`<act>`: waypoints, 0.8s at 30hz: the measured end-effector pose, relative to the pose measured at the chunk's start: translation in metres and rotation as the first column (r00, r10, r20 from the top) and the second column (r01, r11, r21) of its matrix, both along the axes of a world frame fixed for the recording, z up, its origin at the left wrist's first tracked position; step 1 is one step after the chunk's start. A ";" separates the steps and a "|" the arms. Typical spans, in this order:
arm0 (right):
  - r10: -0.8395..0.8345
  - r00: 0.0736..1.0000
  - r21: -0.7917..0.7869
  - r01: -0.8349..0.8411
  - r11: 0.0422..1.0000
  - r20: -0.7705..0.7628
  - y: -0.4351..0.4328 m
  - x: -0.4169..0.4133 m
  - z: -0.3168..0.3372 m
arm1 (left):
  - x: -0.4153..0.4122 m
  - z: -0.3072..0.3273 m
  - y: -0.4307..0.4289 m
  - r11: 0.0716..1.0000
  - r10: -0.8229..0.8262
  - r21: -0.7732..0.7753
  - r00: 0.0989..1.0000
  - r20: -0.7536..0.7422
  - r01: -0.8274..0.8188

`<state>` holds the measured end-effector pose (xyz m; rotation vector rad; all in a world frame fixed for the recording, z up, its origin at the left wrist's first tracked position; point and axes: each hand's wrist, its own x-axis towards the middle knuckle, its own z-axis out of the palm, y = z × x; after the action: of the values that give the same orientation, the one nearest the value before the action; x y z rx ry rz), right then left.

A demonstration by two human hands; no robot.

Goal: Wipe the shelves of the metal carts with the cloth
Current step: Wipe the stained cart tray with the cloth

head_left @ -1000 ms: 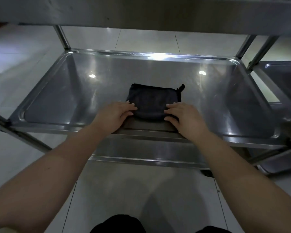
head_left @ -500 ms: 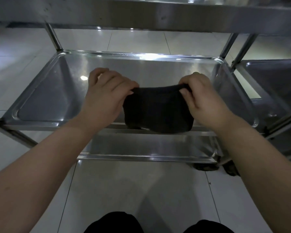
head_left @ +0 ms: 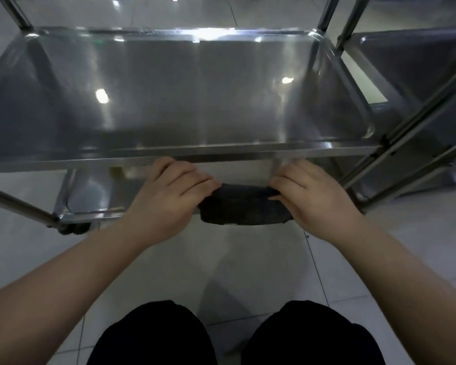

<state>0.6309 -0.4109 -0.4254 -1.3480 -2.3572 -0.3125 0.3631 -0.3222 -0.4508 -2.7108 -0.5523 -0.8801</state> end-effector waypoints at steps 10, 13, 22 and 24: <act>-0.096 0.995 -0.301 0.094 0.949 0.006 -0.001 0.039 -0.134 | 0.037 -0.125 0.004 0.942 -0.098 -0.334 0.942 -0.320 -0.015; -0.226 0.974 -0.363 0.216 0.906 0.017 0.027 0.055 -0.154 | 0.065 -0.136 0.036 0.884 -0.045 -0.445 0.920 -0.390 -0.145; -0.614 0.769 -0.092 0.608 0.789 -0.179 0.123 0.111 -0.179 | 0.159 -0.155 0.104 0.866 0.292 -0.439 0.955 0.049 -0.242; -0.589 0.800 -0.155 0.572 0.806 -0.114 0.117 0.113 -0.211 | 0.161 -0.186 0.104 0.839 0.198 -0.511 0.980 -0.036 -0.188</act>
<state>0.7437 -0.2936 -0.6367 -2.0619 -1.7986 -0.2319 0.5246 -0.2184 -0.6368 -3.0262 -1.1965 -0.7913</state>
